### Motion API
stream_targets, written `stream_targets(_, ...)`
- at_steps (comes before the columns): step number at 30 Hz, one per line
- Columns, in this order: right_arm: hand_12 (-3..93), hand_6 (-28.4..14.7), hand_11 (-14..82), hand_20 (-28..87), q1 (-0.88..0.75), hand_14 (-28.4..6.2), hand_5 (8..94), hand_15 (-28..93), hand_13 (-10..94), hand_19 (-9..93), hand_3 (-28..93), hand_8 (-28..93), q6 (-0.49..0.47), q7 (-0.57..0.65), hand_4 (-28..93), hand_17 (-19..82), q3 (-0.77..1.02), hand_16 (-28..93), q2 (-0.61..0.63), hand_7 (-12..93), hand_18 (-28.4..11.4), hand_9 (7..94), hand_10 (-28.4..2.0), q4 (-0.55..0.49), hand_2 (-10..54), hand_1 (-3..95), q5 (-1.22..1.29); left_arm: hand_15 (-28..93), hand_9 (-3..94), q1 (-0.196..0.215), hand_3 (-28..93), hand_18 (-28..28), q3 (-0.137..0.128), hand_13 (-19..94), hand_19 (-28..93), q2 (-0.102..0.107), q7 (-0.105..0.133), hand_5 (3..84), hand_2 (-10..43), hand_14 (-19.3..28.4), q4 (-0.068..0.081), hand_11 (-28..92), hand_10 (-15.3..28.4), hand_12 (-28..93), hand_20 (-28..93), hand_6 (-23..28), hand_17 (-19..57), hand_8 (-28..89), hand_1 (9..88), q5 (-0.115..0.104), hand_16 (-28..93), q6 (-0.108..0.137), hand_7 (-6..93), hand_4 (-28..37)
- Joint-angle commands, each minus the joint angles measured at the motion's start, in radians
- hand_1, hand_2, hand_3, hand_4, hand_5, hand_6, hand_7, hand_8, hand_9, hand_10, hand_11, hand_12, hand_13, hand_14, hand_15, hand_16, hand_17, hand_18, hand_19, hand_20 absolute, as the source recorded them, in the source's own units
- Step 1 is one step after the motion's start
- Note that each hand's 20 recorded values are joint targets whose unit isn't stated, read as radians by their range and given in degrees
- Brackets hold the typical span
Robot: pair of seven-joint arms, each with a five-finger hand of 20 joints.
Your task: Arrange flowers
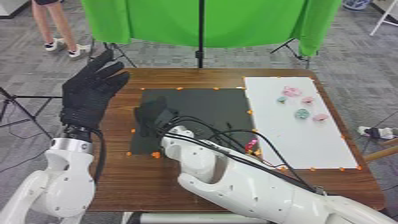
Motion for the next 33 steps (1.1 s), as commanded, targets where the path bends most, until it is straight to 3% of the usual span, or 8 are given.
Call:
stream_targets(1,23.8,4.3,52.9,61,-0.043,-10.6,79.9,85,63,93,69,-2,-0.039,0.029,-28,22,-0.002,19,0.014,16,-23.2,76.2,-9.5,-0.03,-9.5,44.9,-0.023,55,37.0,0.065,79,28.4,-0.002,27,60,0.014,0.04,40.1,8.0,27.8,-0.013,26,20.8,11,4,10.3,-8.2,-10,25.4,-0.011,-9,0.004,13.5,-21.5)
stream_targets(11,20.6,4.6,56.2,63,-0.103,-11.9,74.1,87,60,92,76,-8,-0.114,-0.006,-28,20,0.054,19,0.008,16,-23.4,72.5,-11.0,-0.065,-9.5,37.5,-0.063,55,37.1,0.103,79,28.4,-0.005,27,60,0.021,0.052,40.2,8.0,27.8,-0.028,26,20.8,11,4,10.4,-8.2,-10,25.4,-0.017,-9,0.019,13.5,-21.3)
stream_targets(14,20.0,4.5,56.6,63,-0.151,-12.1,72.5,87,60,92,78,-13,-0.067,-0.022,-28,20,0.099,18,0.004,17,-23.5,71.8,-11.2,-0.092,-9.5,34.9,-0.085,55,37.2,0.136,79,28.4,-0.036,27,60,-0.008,0.01,40.2,8.0,27.9,-0.041,26,20.8,11,4,10.4,-8.2,-10,25.5,-0.004,-9,0.021,13.5,-21.3)
stream_targets(21,19.9,4.2,56.8,64,-0.136,-12.5,71.8,87,61,92,78,-13,-0.013,-0.012,-28,20,0.16,18,0.051,17,-23.7,72.3,-11.7,-0.209,-9.5,34.0,-0.023,55,37.2,0.23,79,28.4,-0.097,27,60,-0.022,0.035,40.2,8.0,27.8,-0.069,26,20.8,11,4,10.4,-8.2,-10,25.5,-0.012,-9,0.035,13.4,-21.2)
stream_targets(24,20.0,4.0,56.7,64,-0.159,-12.8,71.0,87,60,92,77,-13,-0.029,0.015,-28,20,0.234,18,0.09,17,-23.8,71.6,-11.9,-0.27,-9.5,33.8,0.047,55,37.2,0.252,79,28.4,-0.106,27,60,-0.039,0.044,40.1,7.9,27.8,-0.06,26,20.8,11,4,10.3,-8.2,-10,25.5,-0.024,-9,0.041,13.5,-21.2)
stream_targets(27,19.0,3.2,54.2,64,-0.174,-13.8,68.9,86,58,91,77,-13,0.081,0.087,-28,19,0.284,17,0.206,17,-24.0,69.1,-12.6,-0.318,-9.5,33.4,0.142,55,37.2,0.233,79,28.4,-0.099,27,60,-0.063,0.032,40.1,7.9,27.8,-0.028,26,20.8,11,4,10.3,-8.2,-10,25.5,-0.035,-9,0.034,13.5,-21.3)
stream_targets(29,16.4,1.9,48.0,62,-0.197,-15.0,66.2,81,54,87,78,-13,0.129,0.139,-28,17,0.328,14,0.274,16,-24.3,66.6,-13.2,-0.333,-9.5,32.3,0.192,55,37.2,0.245,79,28.4,-0.097,28,60,-0.076,0.035,40.1,7.9,27.8,-0.023,26,20.7,11,5,10.2,-8.1,-10,25.4,-0.052,-9,0.04,13.6,-21.5)
stream_targets(33,14.5,1.4,39.6,61,-0.274,-15.7,63.2,78,51,85,78,-13,0.197,0.237,-28,15,0.436,12,0.407,16,-24.1,63.2,-14.7,-0.355,-9.5,31.9,0.252,55,37.2,0.268,80,28.4,-0.096,27,60,-0.09,0.031,39.9,7.9,27.7,-0.021,26,20.7,11,5,10.1,-8.0,-10,25.2,-0.054,-9,0.037,13.5,-21.6)
